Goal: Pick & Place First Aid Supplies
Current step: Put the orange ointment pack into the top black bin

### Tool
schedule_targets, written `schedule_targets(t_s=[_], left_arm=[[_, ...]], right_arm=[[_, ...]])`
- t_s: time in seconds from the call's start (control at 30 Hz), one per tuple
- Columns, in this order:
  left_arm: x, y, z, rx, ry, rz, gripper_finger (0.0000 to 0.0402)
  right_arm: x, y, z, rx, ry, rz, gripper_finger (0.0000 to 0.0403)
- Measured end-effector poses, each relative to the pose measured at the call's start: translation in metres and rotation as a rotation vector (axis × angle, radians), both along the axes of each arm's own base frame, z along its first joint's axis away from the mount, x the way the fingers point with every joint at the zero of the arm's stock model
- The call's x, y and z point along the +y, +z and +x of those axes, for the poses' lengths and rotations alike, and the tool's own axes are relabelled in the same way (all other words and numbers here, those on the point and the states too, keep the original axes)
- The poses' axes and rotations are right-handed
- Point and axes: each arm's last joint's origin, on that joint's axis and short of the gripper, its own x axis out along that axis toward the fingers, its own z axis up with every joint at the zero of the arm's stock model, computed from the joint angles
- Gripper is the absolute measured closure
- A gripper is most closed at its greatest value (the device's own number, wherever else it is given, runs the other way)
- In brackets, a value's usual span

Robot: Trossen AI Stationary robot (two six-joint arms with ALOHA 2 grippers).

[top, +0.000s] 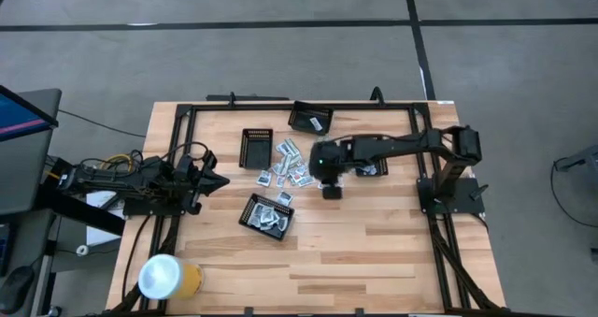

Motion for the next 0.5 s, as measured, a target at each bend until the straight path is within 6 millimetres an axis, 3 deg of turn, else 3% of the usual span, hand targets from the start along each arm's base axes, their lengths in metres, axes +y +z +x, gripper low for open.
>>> schedule_targets(t_s=[0.3,0.5], left_arm=[[0.0,0.0,0.0,-0.004,0.0,0.0,0.0394],[0.0,0.0,0.0,-0.004,0.0,0.0,0.0394]], right_arm=[[0.01,-0.03,0.007,0.093,0.094,-0.025,0.0321],[0.01,-0.034,0.007,0.113,0.096,-0.023,0.0321]])
